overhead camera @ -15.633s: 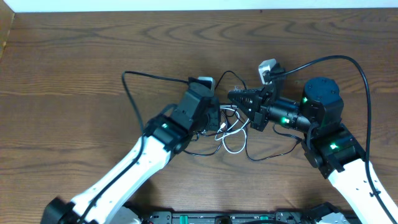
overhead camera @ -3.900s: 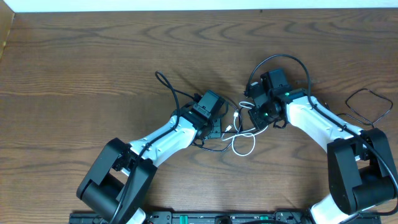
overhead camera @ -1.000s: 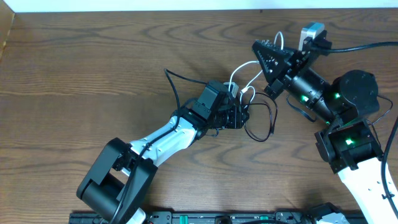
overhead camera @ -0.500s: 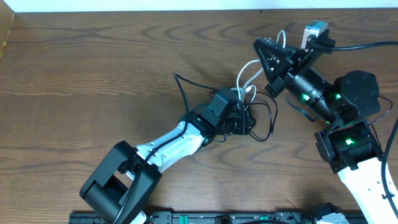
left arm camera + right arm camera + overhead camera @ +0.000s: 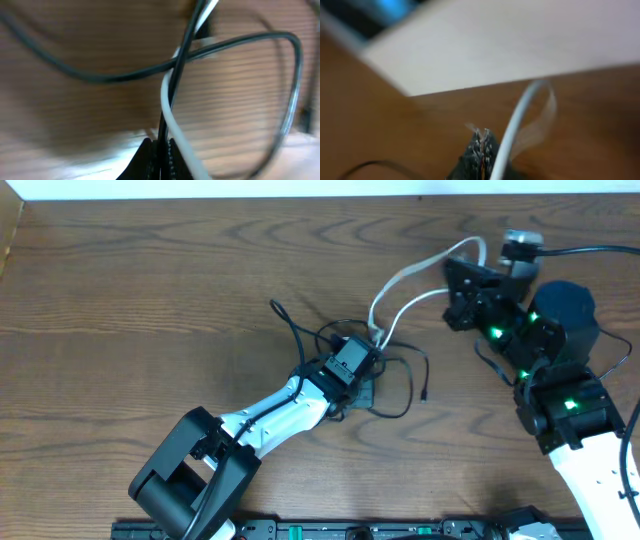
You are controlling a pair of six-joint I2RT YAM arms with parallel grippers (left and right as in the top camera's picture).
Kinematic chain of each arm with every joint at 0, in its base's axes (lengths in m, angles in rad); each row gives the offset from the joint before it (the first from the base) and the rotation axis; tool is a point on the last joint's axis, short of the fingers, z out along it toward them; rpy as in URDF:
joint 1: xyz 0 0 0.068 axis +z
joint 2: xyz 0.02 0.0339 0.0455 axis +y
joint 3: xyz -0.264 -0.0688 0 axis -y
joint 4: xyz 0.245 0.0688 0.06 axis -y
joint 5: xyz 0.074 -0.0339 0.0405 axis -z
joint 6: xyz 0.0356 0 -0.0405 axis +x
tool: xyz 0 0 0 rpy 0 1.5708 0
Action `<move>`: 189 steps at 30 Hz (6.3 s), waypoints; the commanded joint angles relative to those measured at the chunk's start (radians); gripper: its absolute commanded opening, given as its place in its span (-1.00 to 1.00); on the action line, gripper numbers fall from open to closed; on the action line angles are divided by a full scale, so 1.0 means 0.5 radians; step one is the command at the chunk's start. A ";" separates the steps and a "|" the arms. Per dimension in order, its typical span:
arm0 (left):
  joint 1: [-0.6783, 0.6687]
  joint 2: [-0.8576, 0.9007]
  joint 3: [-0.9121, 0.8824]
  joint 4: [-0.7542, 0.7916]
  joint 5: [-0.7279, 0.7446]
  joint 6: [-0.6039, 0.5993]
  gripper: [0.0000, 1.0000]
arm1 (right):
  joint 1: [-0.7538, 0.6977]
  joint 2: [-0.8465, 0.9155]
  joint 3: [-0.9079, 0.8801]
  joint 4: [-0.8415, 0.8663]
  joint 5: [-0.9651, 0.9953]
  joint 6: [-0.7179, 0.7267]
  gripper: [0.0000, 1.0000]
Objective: Untangle cables
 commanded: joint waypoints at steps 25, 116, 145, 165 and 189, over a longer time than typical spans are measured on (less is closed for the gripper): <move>0.524 -0.200 0.001 -0.352 -0.361 0.201 -0.85 | -1.122 0.236 0.013 -0.778 1.064 -0.077 -0.98; 0.342 -1.534 0.014 -0.185 0.867 0.624 -0.85 | 0.175 0.752 0.013 -0.327 -0.755 -0.887 -0.83; 0.342 -0.569 0.011 -0.328 0.319 0.584 -0.44 | 0.172 0.752 0.013 -1.077 0.316 -0.365 -0.98; 0.342 -0.343 0.011 -0.477 0.319 0.369 -0.44 | -0.979 0.194 0.320 -0.246 1.087 -0.629 -0.98; 0.346 -0.364 0.012 -0.478 0.209 0.450 -0.44 | -1.389 0.697 0.350 -0.533 -0.272 -0.577 0.52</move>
